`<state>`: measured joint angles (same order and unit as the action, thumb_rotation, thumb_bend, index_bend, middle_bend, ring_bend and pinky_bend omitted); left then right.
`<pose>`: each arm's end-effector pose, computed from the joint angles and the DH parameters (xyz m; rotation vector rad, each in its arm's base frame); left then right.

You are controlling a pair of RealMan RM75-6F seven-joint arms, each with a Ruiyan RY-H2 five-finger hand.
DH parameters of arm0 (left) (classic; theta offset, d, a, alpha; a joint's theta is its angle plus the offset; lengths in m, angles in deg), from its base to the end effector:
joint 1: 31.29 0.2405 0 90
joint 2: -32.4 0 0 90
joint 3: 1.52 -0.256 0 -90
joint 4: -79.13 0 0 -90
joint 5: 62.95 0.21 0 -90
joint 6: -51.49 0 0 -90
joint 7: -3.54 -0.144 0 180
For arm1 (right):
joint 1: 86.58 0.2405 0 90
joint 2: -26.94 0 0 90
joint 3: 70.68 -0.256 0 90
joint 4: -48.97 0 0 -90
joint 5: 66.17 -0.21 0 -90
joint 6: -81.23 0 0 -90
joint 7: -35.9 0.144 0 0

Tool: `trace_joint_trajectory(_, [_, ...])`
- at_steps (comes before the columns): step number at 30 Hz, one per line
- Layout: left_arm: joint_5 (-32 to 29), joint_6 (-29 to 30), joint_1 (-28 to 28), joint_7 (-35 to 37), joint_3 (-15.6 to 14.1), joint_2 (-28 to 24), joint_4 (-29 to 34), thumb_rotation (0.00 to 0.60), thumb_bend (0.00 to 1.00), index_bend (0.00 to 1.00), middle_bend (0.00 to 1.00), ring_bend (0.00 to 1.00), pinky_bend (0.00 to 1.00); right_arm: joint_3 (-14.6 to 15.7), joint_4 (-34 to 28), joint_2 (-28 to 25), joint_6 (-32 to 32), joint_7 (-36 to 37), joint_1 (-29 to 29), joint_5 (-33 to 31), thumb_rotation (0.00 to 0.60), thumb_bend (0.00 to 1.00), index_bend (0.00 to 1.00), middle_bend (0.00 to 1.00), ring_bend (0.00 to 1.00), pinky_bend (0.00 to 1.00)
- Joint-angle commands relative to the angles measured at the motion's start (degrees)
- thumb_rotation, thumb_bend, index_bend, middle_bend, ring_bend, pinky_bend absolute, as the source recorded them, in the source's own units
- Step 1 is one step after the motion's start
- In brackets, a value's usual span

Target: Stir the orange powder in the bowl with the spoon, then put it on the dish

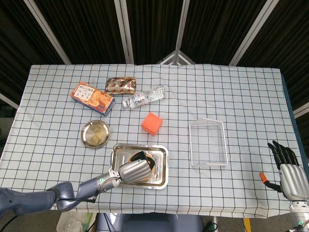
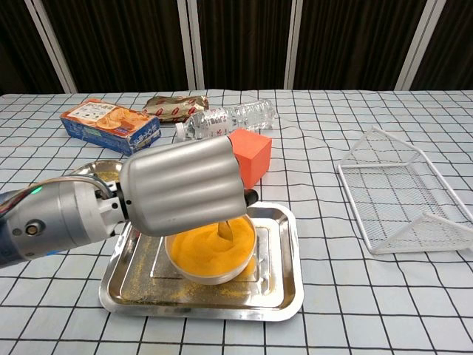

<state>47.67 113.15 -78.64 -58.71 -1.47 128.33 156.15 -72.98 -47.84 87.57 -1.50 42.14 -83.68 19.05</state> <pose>-0.0782 0.2604 -0.0676 -2.0673 0.8376 -0.8540 -0.3107 -0.1673 0.1650 1.3353 -1.0634 0.9395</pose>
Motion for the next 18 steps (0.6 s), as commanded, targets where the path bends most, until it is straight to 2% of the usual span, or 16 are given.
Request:
trace_joint_trajectory(1, [0.42,0.41,0.42,0.11,-0.37,-1.16,1.14,0.6,0.71,0.78,1.0,0.95,0.97,0.02,-0.04,0.01,0.04,-0.05,-0.01,-0.04,0.6,0.36,0.0,0.0,0.0,0.0])
trace_joint_trajectory(9, [1.11,0.78,1.3,-0.21,-0.73,-3.13,2.63,0.6,0.71,0.78,1.0,0.95,0.97,0.0,-0.11,0.02,-0.03,-0.16,-0.04,-0.03,0.6,0.36,0.0,0.0,0.0,0.0])
trace_joint_trajectory(18, [-0.33,1.26,1.77,-1.1,1.96,-3.27,4.97,0.6,0.71,0.78,1.0,0.95,0.97,-0.03,0.0,-0.03,0.1,0.02,-0.01,-0.19,0.6,0.36,0.0,0.0,0.0,0.0])
